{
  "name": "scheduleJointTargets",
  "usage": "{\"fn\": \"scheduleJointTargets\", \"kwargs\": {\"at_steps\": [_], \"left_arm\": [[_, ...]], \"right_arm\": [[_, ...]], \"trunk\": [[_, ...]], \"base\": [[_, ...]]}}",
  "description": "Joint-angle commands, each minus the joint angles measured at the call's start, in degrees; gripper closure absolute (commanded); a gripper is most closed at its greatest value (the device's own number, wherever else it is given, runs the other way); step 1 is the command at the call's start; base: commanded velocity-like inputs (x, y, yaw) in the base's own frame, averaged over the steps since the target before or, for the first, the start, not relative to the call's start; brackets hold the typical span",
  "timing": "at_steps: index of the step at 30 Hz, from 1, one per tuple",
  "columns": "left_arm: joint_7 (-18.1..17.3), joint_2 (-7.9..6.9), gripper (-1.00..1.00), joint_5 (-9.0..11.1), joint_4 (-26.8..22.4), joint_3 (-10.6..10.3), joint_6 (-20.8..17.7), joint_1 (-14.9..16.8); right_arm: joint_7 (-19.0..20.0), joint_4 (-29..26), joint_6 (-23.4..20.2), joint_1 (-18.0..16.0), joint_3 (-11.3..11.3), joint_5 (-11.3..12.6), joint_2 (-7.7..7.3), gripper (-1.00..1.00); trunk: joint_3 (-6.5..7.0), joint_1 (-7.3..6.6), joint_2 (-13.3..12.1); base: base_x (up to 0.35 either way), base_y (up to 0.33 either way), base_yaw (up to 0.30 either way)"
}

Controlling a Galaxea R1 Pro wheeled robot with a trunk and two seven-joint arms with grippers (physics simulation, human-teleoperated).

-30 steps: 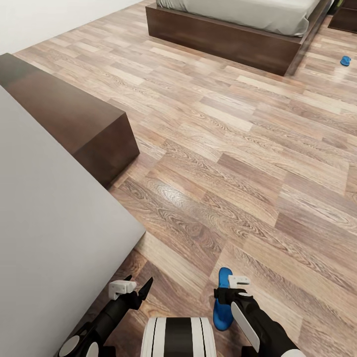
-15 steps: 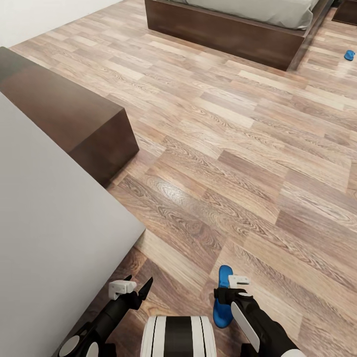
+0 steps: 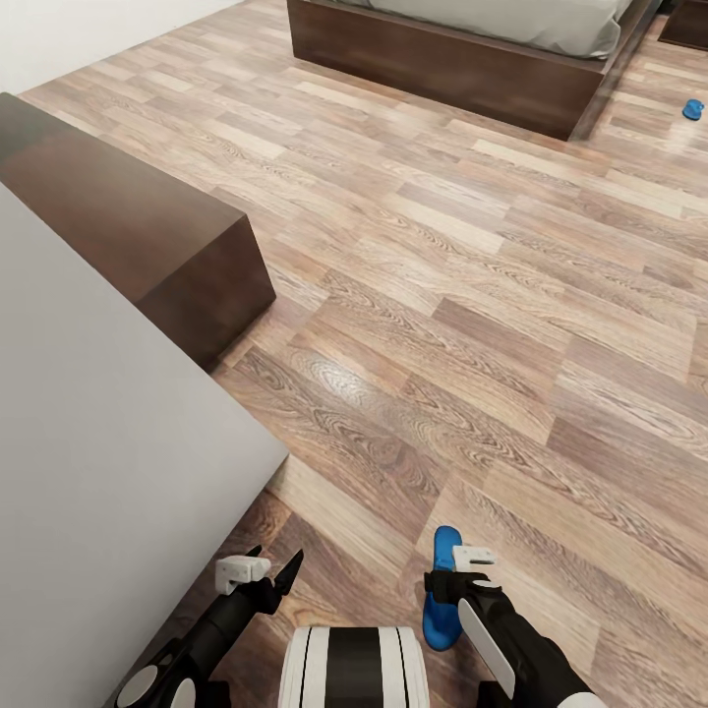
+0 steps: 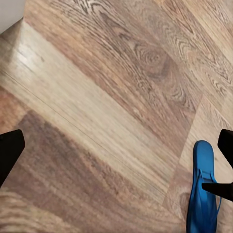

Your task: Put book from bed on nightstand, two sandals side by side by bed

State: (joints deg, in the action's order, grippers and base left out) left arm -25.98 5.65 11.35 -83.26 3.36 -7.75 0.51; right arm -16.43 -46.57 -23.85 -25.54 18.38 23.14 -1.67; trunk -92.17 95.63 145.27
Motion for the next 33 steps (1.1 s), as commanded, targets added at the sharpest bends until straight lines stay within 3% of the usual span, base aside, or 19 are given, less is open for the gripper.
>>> {"fn": "scheduleJointTargets", "kwargs": {"at_steps": [1,9,23,27,33], "left_arm": [[-0.4,0.06,-1.0,0.6,0.0,0.2,-0.6,0.0],[-0.4,0.06,-1.0,0.6,-0.1,0.2,-0.6,0.0],[-0.4,0.06,-1.0,0.6,-0.1,0.2,-0.6,0.0],[-0.4,0.06,-1.0,0.6,-0.1,0.2,-0.6,0.0],[-0.4,0.06,-1.0,0.6,-0.1,0.2,-0.6,0.0]], "right_arm": [[-0.6,-0.1,-0.1,0.0,0.3,0.6,-0.09,-1.0],[-0.6,-0.1,-0.1,0.0,0.3,0.6,-0.07,-1.0],[-0.6,-0.1,-0.1,0.0,0.3,0.6,-0.09,-1.0],[-0.6,-0.1,-0.1,0.0,0.3,0.6,-0.09,-1.0],[-0.6,-0.1,-0.1,0.0,0.3,0.6,-0.09,-1.0]], "trunk": [[-0.03,-0.01,0.0],[-1.58,0.17,0.1],[-1.58,0.17,0.1],[-2.47,0.28,0.2],[-2.47,0.28,0.2]], "base": [[0.0,0.0,0.0],[0.0,0.0,0.0],[0.0,0.0,0.0],[0.0,0.0,0.0],[0.0,0.0,0.0]]}}
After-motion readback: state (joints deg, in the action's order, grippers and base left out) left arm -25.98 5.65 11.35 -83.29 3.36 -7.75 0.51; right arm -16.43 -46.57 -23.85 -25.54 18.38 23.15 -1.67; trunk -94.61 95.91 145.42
